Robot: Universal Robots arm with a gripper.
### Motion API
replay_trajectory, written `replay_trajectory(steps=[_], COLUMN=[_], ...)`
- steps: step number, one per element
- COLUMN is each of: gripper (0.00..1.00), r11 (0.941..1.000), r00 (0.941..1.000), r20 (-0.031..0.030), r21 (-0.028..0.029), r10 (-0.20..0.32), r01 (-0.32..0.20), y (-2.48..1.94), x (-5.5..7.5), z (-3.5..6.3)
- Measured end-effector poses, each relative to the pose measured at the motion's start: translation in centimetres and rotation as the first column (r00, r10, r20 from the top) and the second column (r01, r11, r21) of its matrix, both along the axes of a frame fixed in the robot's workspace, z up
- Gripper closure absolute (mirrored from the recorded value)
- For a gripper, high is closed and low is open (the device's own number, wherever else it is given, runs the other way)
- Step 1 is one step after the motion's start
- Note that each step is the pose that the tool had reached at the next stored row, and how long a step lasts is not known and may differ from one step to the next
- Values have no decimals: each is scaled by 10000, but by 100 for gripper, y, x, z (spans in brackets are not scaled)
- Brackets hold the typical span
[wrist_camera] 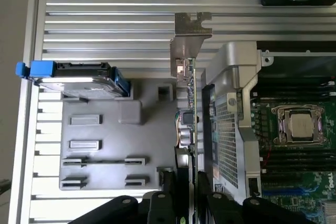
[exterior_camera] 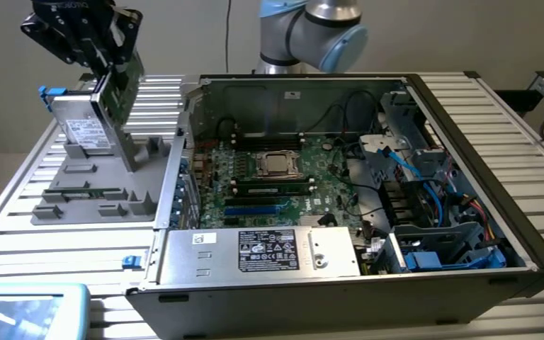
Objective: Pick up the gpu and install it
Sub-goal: 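Pick up the gpu and move the gpu toward the slot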
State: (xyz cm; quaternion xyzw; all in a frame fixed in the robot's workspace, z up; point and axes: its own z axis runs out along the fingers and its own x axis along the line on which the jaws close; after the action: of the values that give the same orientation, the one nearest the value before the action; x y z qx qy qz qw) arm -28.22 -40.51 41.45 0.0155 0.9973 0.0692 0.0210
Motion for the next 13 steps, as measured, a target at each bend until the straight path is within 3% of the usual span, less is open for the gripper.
replay_trajectory(steps=[7,13], gripper=[72,72], r11=[10000,10000], r00=[10000,9994], r20=[-79,-338], r21=[0,0], r10=[-1,-1], r01=[1,1], y=[-42,-68], x=[303,503], z=[63,67])
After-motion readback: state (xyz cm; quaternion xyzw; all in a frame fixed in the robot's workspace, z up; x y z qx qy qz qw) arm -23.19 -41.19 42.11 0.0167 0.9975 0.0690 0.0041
